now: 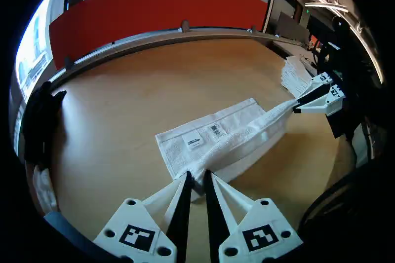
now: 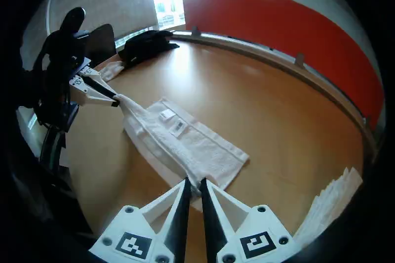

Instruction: Fold towel

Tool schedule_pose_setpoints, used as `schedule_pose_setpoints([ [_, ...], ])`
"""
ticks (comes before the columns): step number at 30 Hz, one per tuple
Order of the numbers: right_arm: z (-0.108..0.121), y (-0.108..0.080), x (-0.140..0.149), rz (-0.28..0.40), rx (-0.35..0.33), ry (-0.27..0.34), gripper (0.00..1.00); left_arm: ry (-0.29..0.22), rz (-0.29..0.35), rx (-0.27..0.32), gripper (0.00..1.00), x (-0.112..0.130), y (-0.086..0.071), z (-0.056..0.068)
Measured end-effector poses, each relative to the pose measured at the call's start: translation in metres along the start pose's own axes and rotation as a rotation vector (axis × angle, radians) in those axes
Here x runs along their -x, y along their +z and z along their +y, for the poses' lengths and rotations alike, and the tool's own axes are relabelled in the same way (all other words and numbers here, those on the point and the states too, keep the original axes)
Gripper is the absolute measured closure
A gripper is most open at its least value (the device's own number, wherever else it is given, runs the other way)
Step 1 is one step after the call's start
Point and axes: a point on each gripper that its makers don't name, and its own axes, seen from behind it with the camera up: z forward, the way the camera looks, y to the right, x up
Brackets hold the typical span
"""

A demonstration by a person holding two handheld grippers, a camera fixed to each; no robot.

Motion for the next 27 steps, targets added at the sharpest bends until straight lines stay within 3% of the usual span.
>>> schedule_pose_setpoints([
  [17,0.023,0.03,0.016,-0.056,0.012,0.024,0.84,-0.013,-0.047,0.002,0.8,0.01,0.038,-0.012],
  [27,0.038,0.047,0.012,-0.071,0.048,0.026,0.81,-0.018,-0.052,-0.023,0.77,0.007,0.055,-0.026],
])
